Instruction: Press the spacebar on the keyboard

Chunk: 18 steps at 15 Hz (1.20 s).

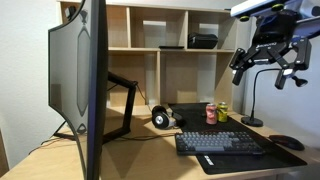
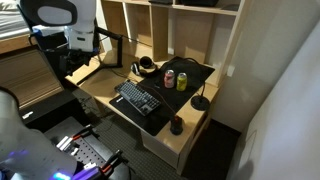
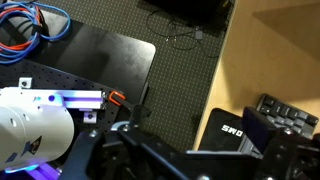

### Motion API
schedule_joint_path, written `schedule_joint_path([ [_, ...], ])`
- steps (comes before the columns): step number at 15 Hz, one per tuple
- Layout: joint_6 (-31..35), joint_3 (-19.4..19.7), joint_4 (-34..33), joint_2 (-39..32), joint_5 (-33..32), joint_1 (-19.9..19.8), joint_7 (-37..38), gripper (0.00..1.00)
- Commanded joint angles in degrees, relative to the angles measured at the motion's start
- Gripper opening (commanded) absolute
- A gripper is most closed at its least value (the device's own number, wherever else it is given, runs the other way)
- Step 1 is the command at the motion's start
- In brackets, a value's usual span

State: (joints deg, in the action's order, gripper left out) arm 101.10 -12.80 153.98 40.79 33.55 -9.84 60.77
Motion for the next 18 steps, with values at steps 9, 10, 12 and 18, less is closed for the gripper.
schedule_joint_path([
  [9, 24.86, -7.05, -3.52, -26.59, 0.98, -2.07, 11.47, 1.0],
  [10, 28.04, -7.72, -4.48, -30.25, 0.36, -2.34, 12.88, 1.0],
  [12, 31.73, -7.71, -7.32, -37.57, -1.2, -2.26, 16.35, 1.0],
  [18, 30.6, -1.05, -8.85, -41.02, -4.99, 3.71, 20.53, 1.0],
])
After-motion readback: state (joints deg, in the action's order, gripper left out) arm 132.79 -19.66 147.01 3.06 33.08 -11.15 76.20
